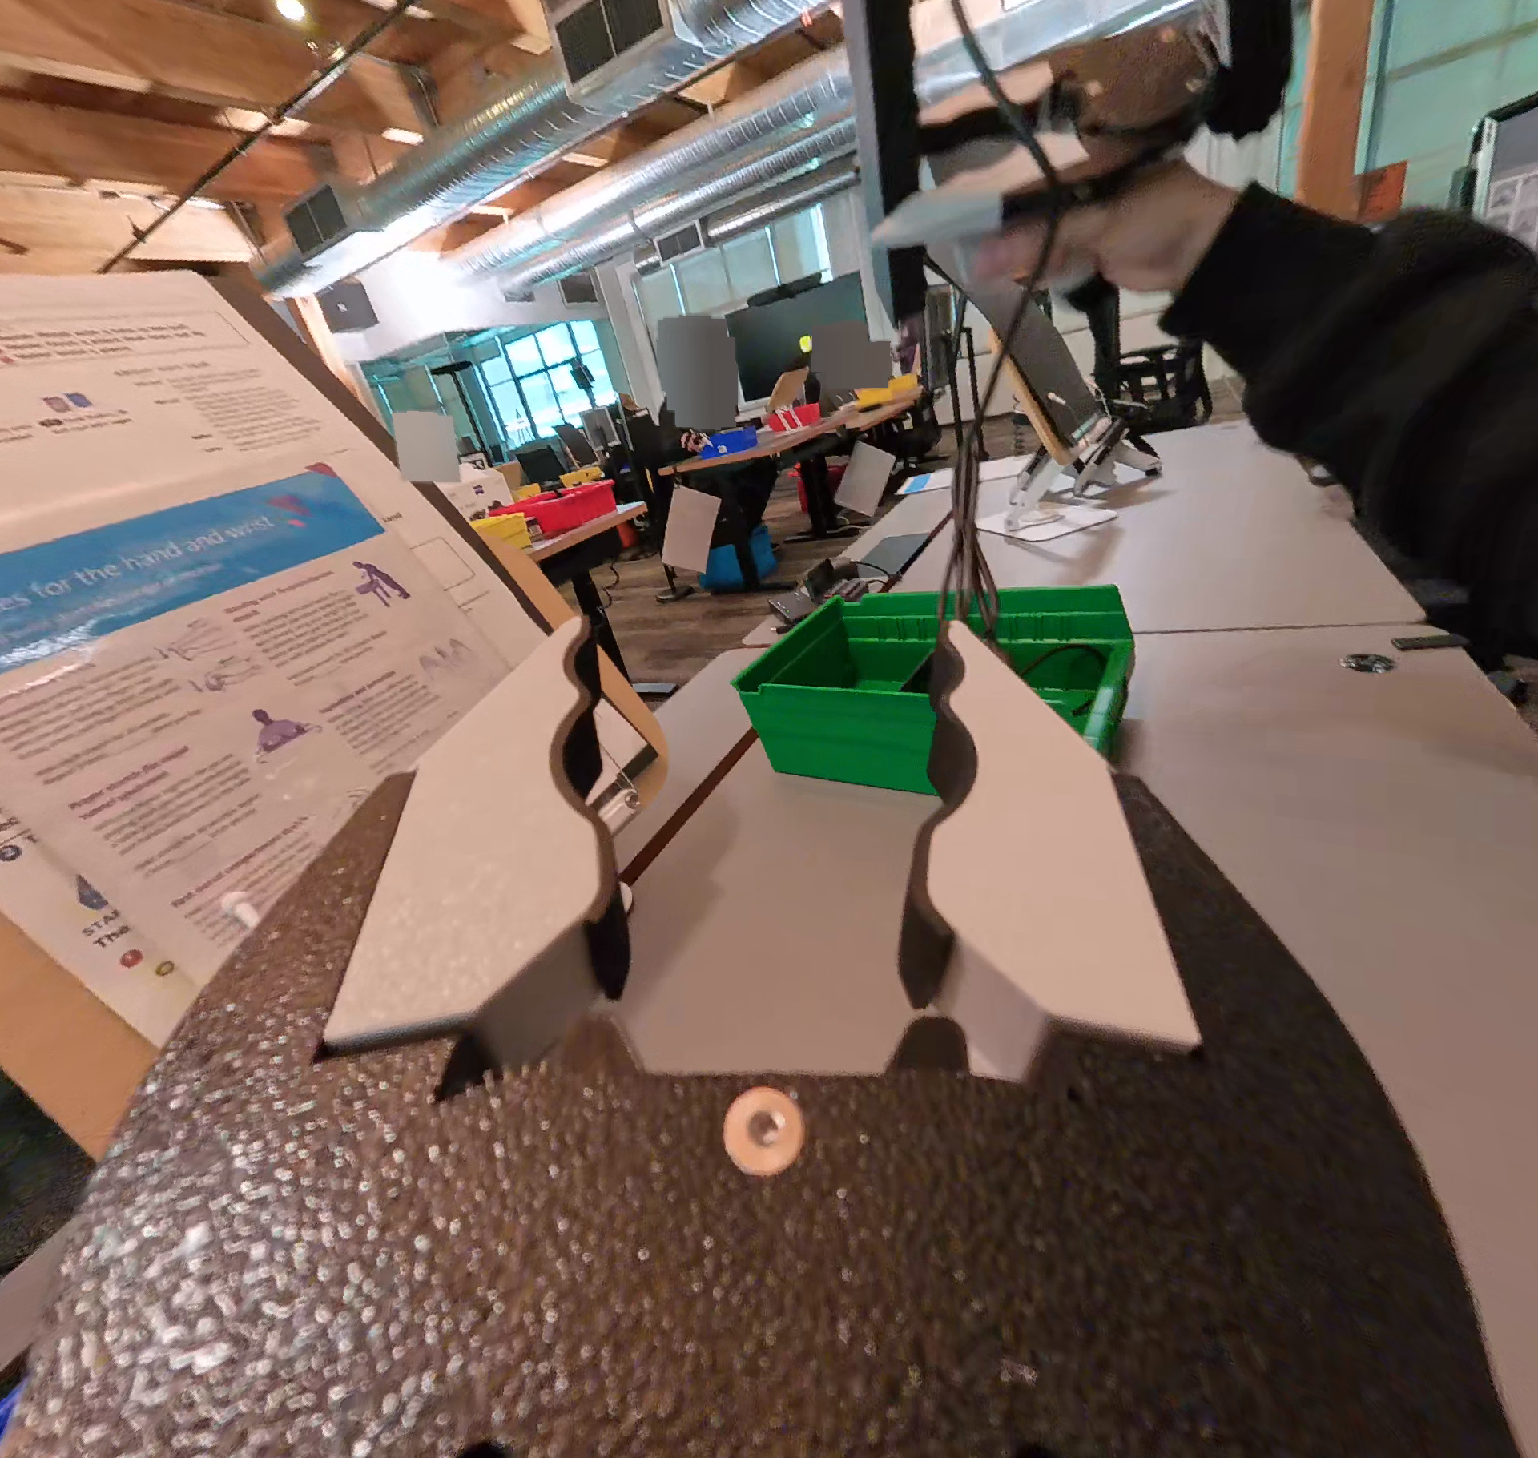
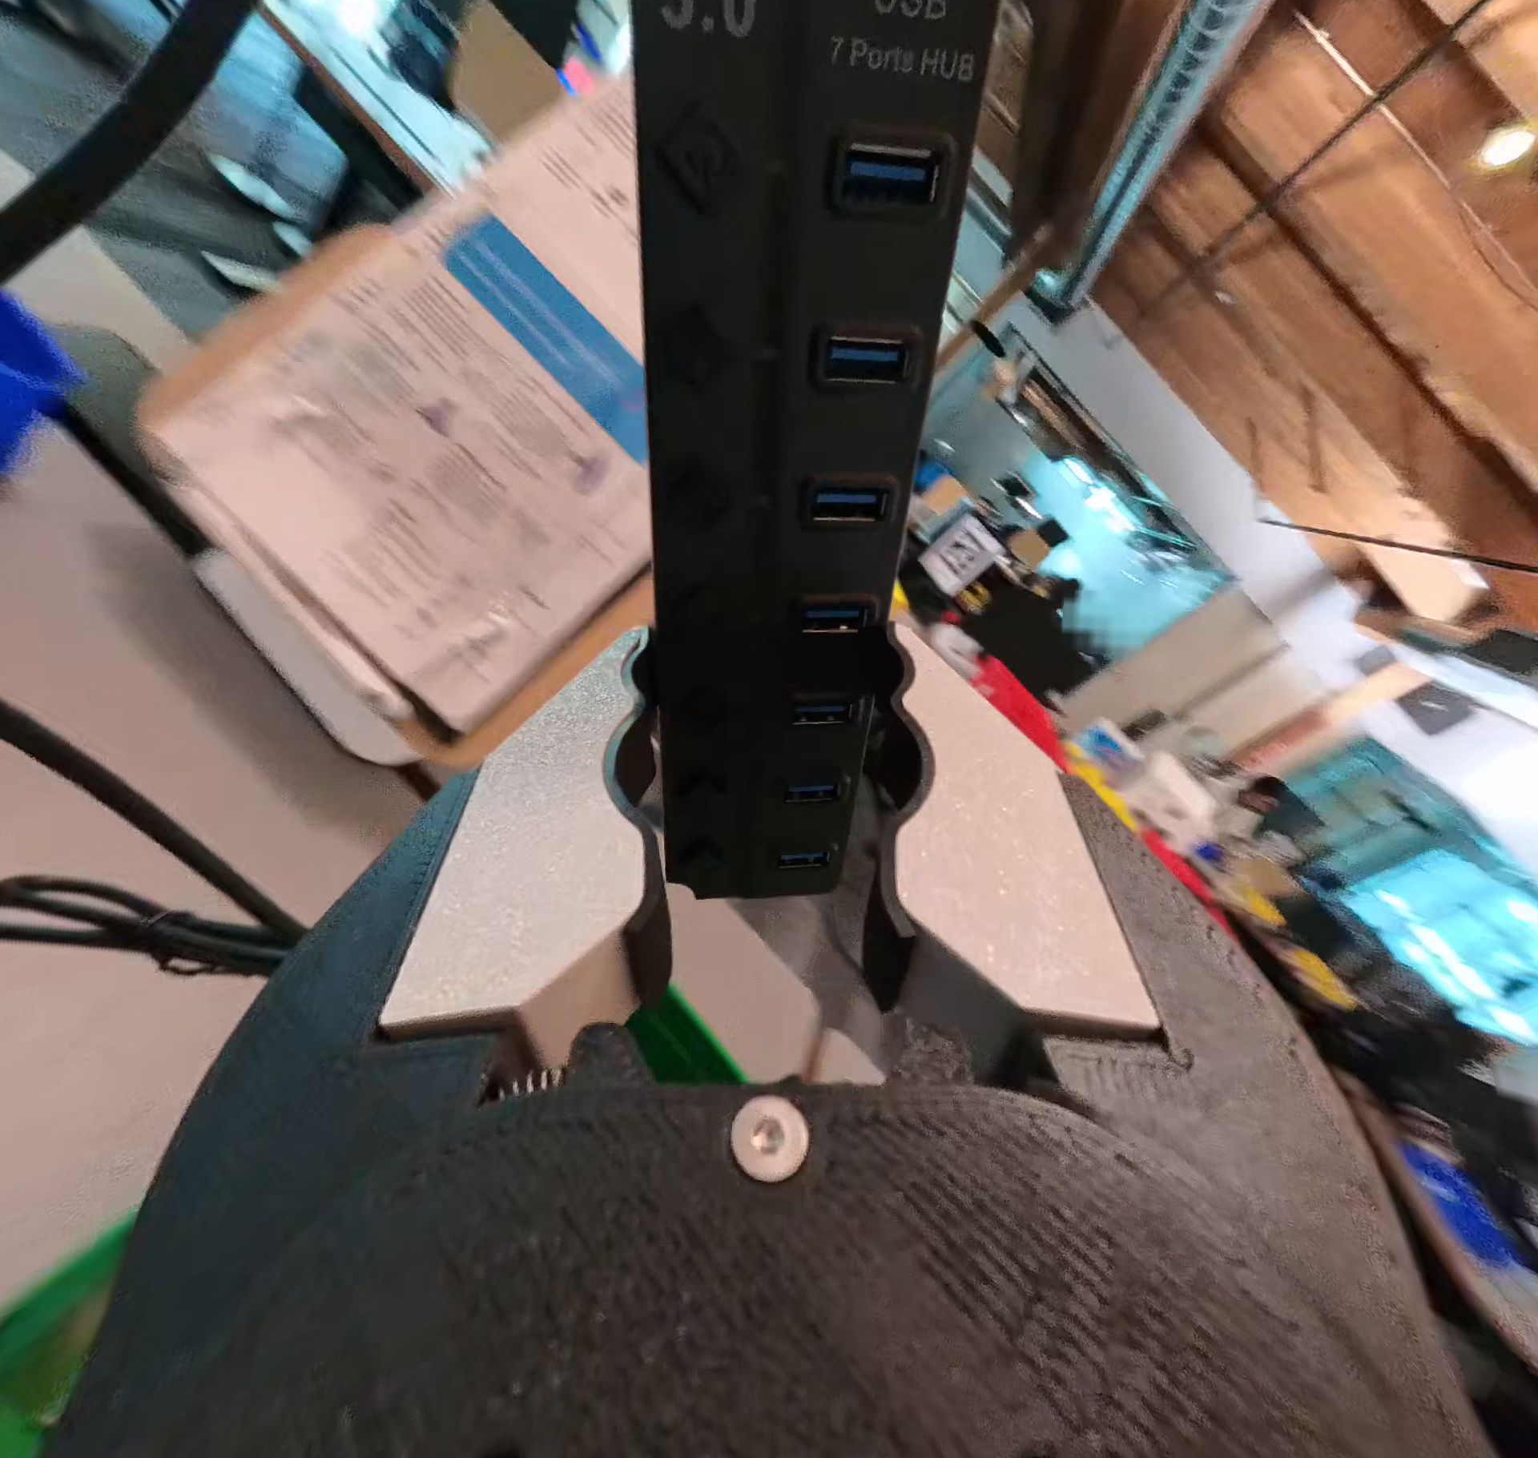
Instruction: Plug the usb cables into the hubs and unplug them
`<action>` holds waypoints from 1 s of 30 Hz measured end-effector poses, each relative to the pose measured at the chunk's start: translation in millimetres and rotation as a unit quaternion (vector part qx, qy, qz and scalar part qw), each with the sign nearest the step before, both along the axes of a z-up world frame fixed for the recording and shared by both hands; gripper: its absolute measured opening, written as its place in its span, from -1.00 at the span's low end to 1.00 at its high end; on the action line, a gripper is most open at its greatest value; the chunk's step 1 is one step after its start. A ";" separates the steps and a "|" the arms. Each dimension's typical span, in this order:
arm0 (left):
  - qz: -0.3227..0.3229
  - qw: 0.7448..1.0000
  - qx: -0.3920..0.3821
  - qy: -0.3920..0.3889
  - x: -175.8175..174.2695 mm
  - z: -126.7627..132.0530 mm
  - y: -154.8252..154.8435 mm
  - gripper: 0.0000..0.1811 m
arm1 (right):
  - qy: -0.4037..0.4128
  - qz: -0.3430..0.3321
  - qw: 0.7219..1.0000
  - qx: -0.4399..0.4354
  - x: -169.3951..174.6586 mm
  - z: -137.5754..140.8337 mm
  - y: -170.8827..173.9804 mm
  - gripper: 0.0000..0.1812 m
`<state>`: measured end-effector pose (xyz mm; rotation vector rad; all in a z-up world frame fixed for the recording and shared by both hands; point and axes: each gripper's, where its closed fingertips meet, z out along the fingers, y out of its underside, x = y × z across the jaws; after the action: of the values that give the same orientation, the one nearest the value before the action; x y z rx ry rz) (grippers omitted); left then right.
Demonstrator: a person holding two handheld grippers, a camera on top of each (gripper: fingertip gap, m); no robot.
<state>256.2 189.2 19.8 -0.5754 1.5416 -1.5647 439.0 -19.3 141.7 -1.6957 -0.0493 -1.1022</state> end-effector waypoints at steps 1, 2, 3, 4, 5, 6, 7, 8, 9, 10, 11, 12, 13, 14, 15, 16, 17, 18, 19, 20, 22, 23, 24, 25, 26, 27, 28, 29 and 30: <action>-0.003 1.000 0.004 0.004 0.9 -2.4 -2.0 -0.14 | -0.017 -0.034 0.999 -0.020 16.7 8.7 -12.0 -0.43; -0.006 1.000 0.006 0.010 1.8 -4.9 -4.0 -0.14 | -0.026 -0.067 0.996 -0.047 34.0 12.0 -23.4 -0.42; -0.013 1.000 0.008 0.017 2.1 -7.7 -6.9 -0.14 | -0.027 -0.095 0.992 -0.079 50.4 10.2 -33.4 -0.42; -0.022 0.999 0.012 0.024 1.8 -10.6 -10.1 -0.14 | -0.038 -0.123 0.986 -0.106 66.3 7.6 -42.6 -0.42; -0.026 0.999 0.015 0.026 2.0 -12.1 -12.0 -0.14 | -0.042 -0.145 0.980 -0.126 80.3 2.8 -50.1 -0.42; -0.024 0.999 0.018 0.024 2.6 -12.6 -12.6 -0.14 | -0.035 -0.162 0.976 -0.143 92.4 -5.0 -55.9 -0.42; -0.024 0.999 0.021 0.023 2.6 -13.0 -13.7 -0.14 | -0.038 -0.183 0.970 -0.154 104.4 -10.8 -61.8 -0.42; -0.028 0.999 0.025 0.023 1.9 -14.0 -15.5 -0.14 | -0.049 -0.202 0.964 -0.164 115.6 -15.9 -66.9 -0.42; -0.032 0.999 0.028 0.025 1.6 -15.2 -17.0 -0.14 | -0.051 -0.216 0.959 -0.176 125.0 -23.7 -70.6 -0.42; -0.032 0.999 0.031 0.027 1.9 -16.5 -17.7 -0.14 | -0.053 -0.232 0.954 -0.184 133.7 -30.6 -74.3 -0.42; -0.031 0.998 0.035 0.029 2.4 -17.8 -17.8 -0.14 | -0.051 -0.241 0.949 -0.196 140.8 -40.0 -76.3 -0.43; -0.031 0.998 0.038 0.030 2.8 -19.2 -17.7 -0.14 | -0.039 -0.234 0.946 -0.219 145.7 -55.6 -75.3 -0.43; -0.032 0.998 0.040 0.033 3.1 -20.5 -17.8 -0.14 | -0.028 -0.226 0.942 -0.247 149.4 -72.5 -74.1 -0.42; -0.032 0.998 0.040 0.035 3.3 -21.6 -17.5 -0.14 | -0.030 -0.227 0.933 -0.278 152.9 -87.0 -74.7 -0.42; -0.031 0.998 0.040 0.036 4.0 -22.5 -16.6 -0.14 | -0.025 -0.222 0.922 -0.317 154.3 -103.8 -75.2 -0.42; -0.030 0.998 0.040 0.037 4.7 -23.3 -15.8 -0.14 | -0.013 -0.210 0.911 -0.356 153.5 -122.1 -74.6 -0.42; -0.031 0.998 0.038 0.039 5.4 -23.9 -15.2 -0.14 | -0.007 -0.196 0.901 -0.387 152.4 -137.6 -73.2 -0.42; -0.033 0.998 0.036 0.041 5.9 -24.7 -15.2 -0.14 | 0.007 -0.186 0.889 -0.418 151.0 -152.9 -73.7 -0.42; -0.035 0.998 0.033 0.043 6.4 -25.6 -15.2 -0.14 | 0.021 -0.176 0.876 -0.449 149.6 -167.6 -75.5 -0.42; -0.036 0.998 0.031 0.045 7.1 -26.5 -15.0 -0.15 | 0.035 -0.170 0.859 -0.482 148.7 -181.2 -79.2 -0.42; -0.036 0.998 0.030 0.048 8.9 -28.9 -14.5 -0.15 | 0.046 -0.169 0.822 -0.542 149.4 -202.2 -87.2 -0.42; -0.036 0.998 0.031 0.051 9.8 -30.3 -14.4 -0.15 | 0.050 -0.172 0.812 -0.555 151.0 -209.6 -87.3 -0.42; -0.036 0.997 0.031 0.053 10.7 -31.7 -14.3 -0.15 | 0.059 -0.171 0.807 -0.563 151.4 -217.4 -85.3 -0.42; -0.036 0.997 0.032 0.056 11.6 -33.2 -14.4 -0.15 | 0.074 -0.168 0.795 -0.578 150.4 -226.3 -85.2 -0.42; -0.037 0.997 0.034 0.059 12.2 -35.1 -14.8 -0.15 | 0.076 -0.175 0.775 -0.603 151.7 -232.1 -88.2 -0.42; -0.037 0.997 0.037 0.062 12.6 -37.2 -15.2 -0.15 | 0.060 -0.189 0.751 -0.629 156.3 -233.5 -92.1 -0.42; -0.036 0.996 0.041 0.063 13.3 -38.9 -15.0 -0.15 | 0.050 -0.198 0.730 -0.652 159.7 -236.0 -95.3 -0.42; -0.035 0.996 0.044 0.065 14.0 -40.3 -14.8 -0.15 | 0.055 -0.197 0.720 -0.663 160.8 -242.4 -95.5 -0.42; -0.035 0.996 0.045 0.066 14.6 -41.1 -14.5 -0.15 | 0.064 -0.189 0.721 -0.664 161.2 -251.5 -92.0 -0.43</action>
<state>270.8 174.8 -21.2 -0.5900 1.7383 -1.5268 600.2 -111.3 -109.8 -3.1846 -0.5445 -1.3271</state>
